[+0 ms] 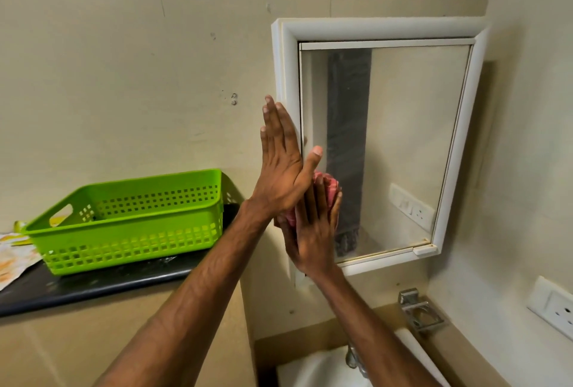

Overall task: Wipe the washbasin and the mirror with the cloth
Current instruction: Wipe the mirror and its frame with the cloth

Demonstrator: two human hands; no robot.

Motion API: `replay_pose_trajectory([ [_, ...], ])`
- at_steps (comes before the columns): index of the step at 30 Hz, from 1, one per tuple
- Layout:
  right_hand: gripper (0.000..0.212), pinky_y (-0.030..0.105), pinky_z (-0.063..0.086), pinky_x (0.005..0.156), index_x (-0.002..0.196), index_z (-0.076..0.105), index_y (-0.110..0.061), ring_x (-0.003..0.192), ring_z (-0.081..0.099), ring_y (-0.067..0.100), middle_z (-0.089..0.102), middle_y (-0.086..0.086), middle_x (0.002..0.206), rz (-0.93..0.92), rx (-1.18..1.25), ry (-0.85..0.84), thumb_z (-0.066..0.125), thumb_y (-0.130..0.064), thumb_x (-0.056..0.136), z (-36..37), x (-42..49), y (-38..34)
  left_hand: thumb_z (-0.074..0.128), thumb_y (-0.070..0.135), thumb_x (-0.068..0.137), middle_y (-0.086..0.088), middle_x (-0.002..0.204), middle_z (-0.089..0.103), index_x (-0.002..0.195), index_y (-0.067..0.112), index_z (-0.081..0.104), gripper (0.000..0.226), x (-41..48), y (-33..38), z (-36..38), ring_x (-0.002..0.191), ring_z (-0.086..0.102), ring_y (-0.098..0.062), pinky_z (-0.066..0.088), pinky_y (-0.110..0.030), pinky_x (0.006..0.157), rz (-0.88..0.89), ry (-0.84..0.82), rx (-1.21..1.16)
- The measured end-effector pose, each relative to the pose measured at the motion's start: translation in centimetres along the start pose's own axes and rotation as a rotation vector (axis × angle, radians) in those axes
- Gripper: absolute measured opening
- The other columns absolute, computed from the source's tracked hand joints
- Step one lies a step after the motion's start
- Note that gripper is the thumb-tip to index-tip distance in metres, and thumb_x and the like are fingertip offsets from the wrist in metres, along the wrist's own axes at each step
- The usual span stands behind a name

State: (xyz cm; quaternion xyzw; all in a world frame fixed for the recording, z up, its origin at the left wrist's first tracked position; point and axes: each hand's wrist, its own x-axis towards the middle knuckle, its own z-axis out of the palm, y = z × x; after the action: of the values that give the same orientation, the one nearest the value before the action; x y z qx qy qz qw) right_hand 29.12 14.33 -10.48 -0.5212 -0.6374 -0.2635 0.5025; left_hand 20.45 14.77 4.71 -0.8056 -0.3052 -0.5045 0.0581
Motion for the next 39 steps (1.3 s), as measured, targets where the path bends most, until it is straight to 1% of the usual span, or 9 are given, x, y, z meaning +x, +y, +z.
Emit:
replay_pose_trajectory([
  [5, 0.086, 0.065, -0.001, 0.128, 0.167, 0.007, -0.016, 0.163, 0.004, 0.032, 0.001, 0.005, 0.177, -0.022, -0.076, -0.092, 0.047, -0.058, 0.104, 0.6, -4.5, 1.3, 0.044, 0.04, 0.104, -0.017, 0.164, -0.028, 0.157, -0.002, -0.014, 0.089, -0.6, 0.0, 0.5, 0.154, -0.025, -0.029, -0.011, -0.055, 0.125, -0.015, -0.015, 0.024],
  [11, 0.077, 0.065, -0.001, 0.129, 0.165, 0.02, -0.013, 0.163, 0.006, 0.033, 0.012, 0.014, 0.175, -0.007, -0.02, -0.009, 0.051, -0.049, 0.105, -0.8, 0.5, 0.0, 0.046, 0.038, 0.103, -0.016, 0.164, -0.029, 0.156, -0.001, -0.015, 0.09, -0.8, 0.0, 0.6, 0.154, -0.024, -0.029, -0.008, -0.056, 0.126, -0.007, -0.009, 0.025],
  [14, 0.081, 0.064, -0.001, 0.129, 0.167, 0.011, -0.018, 0.163, 0.005, 0.031, 0.011, 0.012, 0.175, -0.004, -0.035, -0.014, 0.052, -0.049, 0.104, -0.7, 0.3, 0.0, 0.048, 0.036, 0.103, -0.017, 0.164, -0.029, 0.156, -0.001, -0.016, 0.091, -0.9, 0.0, 0.9, 0.154, -0.024, -0.029, -0.009, -0.055, 0.126, -0.001, 0.005, 0.029],
  [17, 0.082, 0.068, 0.006, 0.128, 0.168, 0.006, -0.019, 0.163, 0.007, 0.03, 0.01, 0.008, 0.176, 0.047, -0.041, -0.048, 0.045, -0.054, 0.105, 0.1, -2.7, 0.4, 0.048, 0.035, 0.103, -0.016, 0.164, -0.028, 0.157, -0.001, -0.015, 0.09, -1.2, 0.0, 1.1, 0.154, -0.023, -0.028, -0.011, -0.052, 0.126, -0.016, 0.02, 0.037],
  [22, 0.08, 0.078, 0.028, 0.115, 0.168, 0.003, -0.018, 0.163, 0.01, 0.032, 0.007, 0.006, 0.176, 0.091, -0.029, -0.072, 0.039, -0.054, 0.106, 1.2, -8.6, 1.1, 0.049, 0.036, 0.102, -0.017, 0.164, -0.027, 0.157, -0.002, -0.013, 0.091, -2.3, 0.0, 1.7, 0.155, -0.022, -0.028, -0.009, -0.051, 0.126, -0.028, 0.019, 0.045],
  [27, 0.08, 0.075, 0.014, 0.123, 0.166, 0.014, -0.011, 0.163, 0.006, 0.033, 0.007, 0.013, 0.176, 0.134, -0.022, -0.04, 0.046, -0.052, 0.106, 0.4, -2.9, -0.4, 0.05, 0.036, 0.102, -0.017, 0.164, -0.027, 0.157, -0.003, -0.013, 0.092, -2.5, 0.2, 1.6, 0.155, -0.022, -0.029, -0.004, -0.056, 0.126, -0.029, 0.004, 0.011],
  [30, 0.082, 0.075, 0.017, 0.122, 0.165, 0.014, -0.008, 0.163, 0.01, 0.034, 0.012, 0.017, 0.174, 0.15, -0.024, 0.017, 0.053, -0.047, 0.105, 0.8, -0.9, -0.8, 0.049, 0.036, 0.102, -0.018, 0.164, -0.026, 0.157, -0.002, -0.014, 0.091, -2.6, 0.2, 1.5, 0.155, -0.022, -0.028, -0.002, -0.058, 0.125, -0.023, 0.007, -0.011],
  [36, 0.082, 0.073, 0.015, 0.124, 0.167, -0.001, -0.015, 0.163, 0.007, 0.033, 0.012, 0.015, 0.174, 0.191, -0.011, -0.032, 0.037, -0.057, 0.107, 2.1, -7.6, -0.2, 0.05, 0.038, 0.102, -0.02, 0.164, -0.024, 0.157, -0.003, -0.011, 0.092, -3.1, -0.3, 2.0, 0.155, -0.02, -0.03, -0.002, -0.058, 0.125, -0.041, -0.009, -0.007],
  [39, 0.08, 0.073, 0.024, 0.12, 0.167, 0.008, -0.01, 0.163, 0.009, 0.034, 0.012, 0.015, 0.175, 0.241, -0.09, -0.14, 0.032, -0.059, 0.108, 3.0, -12.2, 0.6, 0.051, 0.039, 0.102, -0.022, 0.165, -0.022, 0.157, -0.004, -0.008, 0.092, -3.3, -0.6, 2.2, 0.156, -0.018, -0.031, 0.0, -0.059, 0.125, -0.034, -0.008, 0.004],
])
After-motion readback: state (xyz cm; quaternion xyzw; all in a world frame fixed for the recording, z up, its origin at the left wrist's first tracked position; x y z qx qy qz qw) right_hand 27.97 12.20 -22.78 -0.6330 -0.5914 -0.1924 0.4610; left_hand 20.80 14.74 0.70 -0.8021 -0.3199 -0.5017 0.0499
